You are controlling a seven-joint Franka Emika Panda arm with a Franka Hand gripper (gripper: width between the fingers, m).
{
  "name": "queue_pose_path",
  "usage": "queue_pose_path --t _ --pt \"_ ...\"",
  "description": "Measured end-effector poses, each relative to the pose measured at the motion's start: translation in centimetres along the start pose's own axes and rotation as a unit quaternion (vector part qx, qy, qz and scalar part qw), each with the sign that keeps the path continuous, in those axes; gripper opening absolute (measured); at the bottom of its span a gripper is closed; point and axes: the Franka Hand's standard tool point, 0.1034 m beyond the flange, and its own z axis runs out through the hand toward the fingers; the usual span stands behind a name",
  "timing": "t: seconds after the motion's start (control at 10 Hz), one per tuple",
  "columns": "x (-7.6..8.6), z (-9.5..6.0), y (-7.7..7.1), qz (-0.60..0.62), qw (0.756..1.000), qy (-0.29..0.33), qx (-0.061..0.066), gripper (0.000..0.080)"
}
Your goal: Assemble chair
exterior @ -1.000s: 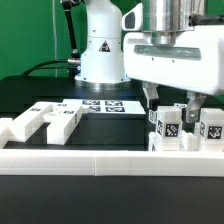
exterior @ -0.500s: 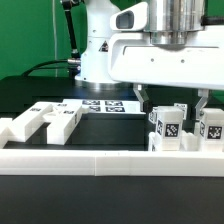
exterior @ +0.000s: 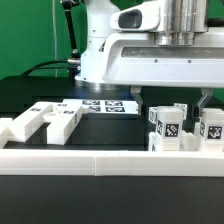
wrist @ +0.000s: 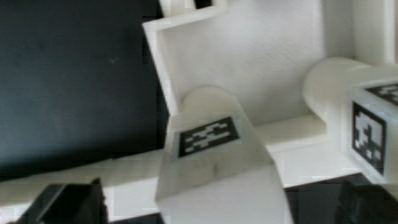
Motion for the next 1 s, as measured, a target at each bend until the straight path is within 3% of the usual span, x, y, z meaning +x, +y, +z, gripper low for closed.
queue_pose_path --t 0.4,0.6,0.9,1.0 --pt "0.07 0.0 0.4 -0.091 0.996 0.0 -0.008 0.0644" --pt "0.08 -0.01 0.41 -0.09 0.996 0.0 -0.008 0.0297" --pt "0.13 -0.02 0.59 -0.073 0.997 0.0 -0.008 0.029" --pt "0.06 0.03 0.39 0.021 1.0 0.0 -0.007 0.029"
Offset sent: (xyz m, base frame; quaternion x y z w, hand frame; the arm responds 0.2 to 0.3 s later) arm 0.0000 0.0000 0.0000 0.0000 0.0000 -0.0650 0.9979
